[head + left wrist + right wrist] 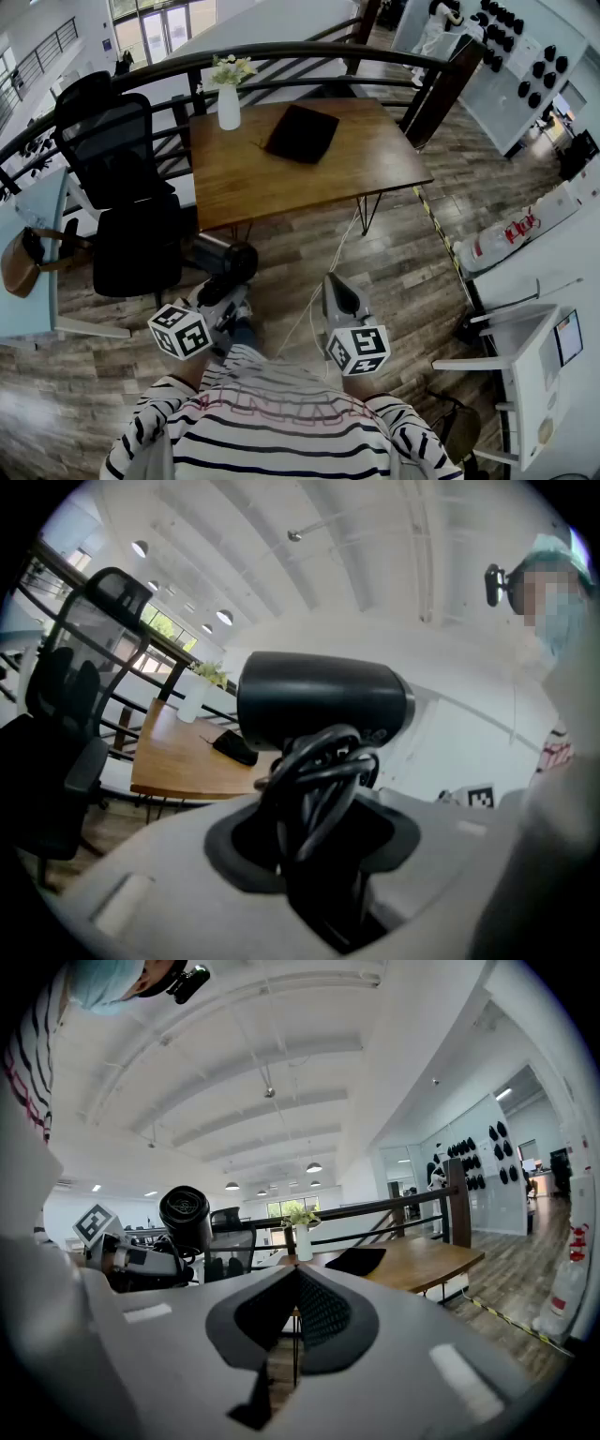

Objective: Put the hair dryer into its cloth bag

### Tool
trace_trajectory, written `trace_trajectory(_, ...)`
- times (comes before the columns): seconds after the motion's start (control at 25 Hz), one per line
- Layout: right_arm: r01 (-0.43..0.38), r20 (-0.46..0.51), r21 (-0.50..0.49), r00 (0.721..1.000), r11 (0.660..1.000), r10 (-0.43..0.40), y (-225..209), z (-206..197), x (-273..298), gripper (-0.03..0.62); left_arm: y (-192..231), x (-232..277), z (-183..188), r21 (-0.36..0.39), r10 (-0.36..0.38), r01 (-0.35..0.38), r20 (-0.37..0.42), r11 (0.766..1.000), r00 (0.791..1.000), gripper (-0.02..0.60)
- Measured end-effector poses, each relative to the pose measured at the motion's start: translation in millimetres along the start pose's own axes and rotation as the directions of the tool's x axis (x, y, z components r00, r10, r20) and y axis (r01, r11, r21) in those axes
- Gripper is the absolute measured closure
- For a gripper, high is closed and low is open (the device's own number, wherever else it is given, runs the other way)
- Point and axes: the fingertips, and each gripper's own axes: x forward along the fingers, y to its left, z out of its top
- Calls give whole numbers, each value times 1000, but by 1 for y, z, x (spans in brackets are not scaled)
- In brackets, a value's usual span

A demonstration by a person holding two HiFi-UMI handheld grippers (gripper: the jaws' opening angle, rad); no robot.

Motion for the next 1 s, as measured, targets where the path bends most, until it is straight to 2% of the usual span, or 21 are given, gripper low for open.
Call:
trace_trajectory(0.36,7,49,50,999,999,-9,-15,5,19,594,13,10,2,11,18,-18,-10,1000,1000,419)
trace_trajectory(0.48,16,52,30,999,999,-17,-21,6,33,595,27,23,6,11,23,-23,-18,1000,1000,419)
trace_trajectory(0.6,18,40,13,999,1000,-19,-31,7,53,590,45,44,14,-4,18,-19,-27,1000,999,419)
trace_trajectory(0.68,31,31,4,999,1000,-31,-42,7,72,511,60,63,21,-4,8,-8,-35,1000,999,419)
trace_trajectory(1.0,121,-1,-60,993,991,-121,-91,36,166,508,128,151,78,13,-38,39,-97,999,995,419)
